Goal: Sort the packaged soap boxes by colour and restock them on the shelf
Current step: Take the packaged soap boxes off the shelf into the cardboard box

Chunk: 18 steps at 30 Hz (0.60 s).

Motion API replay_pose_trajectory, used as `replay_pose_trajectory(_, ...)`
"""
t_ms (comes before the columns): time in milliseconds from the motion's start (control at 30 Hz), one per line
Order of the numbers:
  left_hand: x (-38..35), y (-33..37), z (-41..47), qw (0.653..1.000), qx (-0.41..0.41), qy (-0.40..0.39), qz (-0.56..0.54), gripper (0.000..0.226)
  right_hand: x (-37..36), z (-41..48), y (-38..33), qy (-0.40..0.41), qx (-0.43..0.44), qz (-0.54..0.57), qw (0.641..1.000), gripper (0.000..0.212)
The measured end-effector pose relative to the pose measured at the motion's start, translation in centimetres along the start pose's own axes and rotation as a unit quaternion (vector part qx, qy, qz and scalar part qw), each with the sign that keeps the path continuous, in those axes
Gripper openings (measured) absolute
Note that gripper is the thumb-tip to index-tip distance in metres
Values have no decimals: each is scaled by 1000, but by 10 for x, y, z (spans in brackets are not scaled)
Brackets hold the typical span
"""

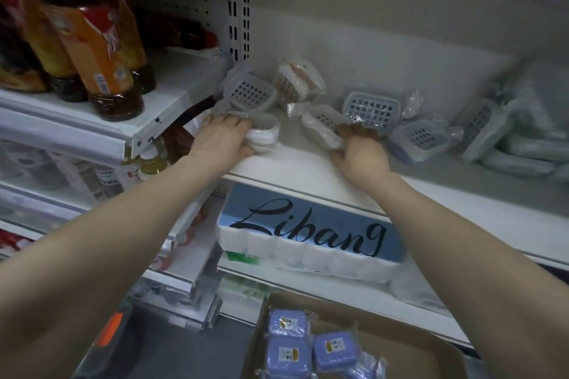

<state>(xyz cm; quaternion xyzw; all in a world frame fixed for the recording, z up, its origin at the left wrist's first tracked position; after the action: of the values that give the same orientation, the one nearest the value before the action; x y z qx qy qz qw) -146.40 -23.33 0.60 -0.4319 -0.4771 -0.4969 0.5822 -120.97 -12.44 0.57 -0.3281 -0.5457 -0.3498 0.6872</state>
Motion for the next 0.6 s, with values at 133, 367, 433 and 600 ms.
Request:
replay_pose_trajectory(133,14,24,-15,996,-28,66,-44,58,21,-22,2,80,6,51,995,25)
replay_pose_trajectory(367,49,68,-24,977,9,56,-204,58,44,-45,27,-7,-206,472,857,21)
replay_pose_trajectory(433,50,73,-20,961,49,5,-273,54,41,-52,36,-30,-242,481,842,27)
replay_pose_trajectory(600,42,66,-10,957,91,-27,-274,44,31,-63,41,0,-218,259,941,47)
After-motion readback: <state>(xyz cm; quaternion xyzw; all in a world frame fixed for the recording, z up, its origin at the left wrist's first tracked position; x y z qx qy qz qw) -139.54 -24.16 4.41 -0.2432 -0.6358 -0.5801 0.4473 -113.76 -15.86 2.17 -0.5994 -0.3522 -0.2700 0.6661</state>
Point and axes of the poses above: each hand's wrist, its own z-axis towards the middle knuckle, its own x-axis out of the back of the hand, y = z × x, the point moved 1 cm from there along z, towards the middle knuckle, and after that the axes turned 6 degrees about -y, right-handed, at the moved point
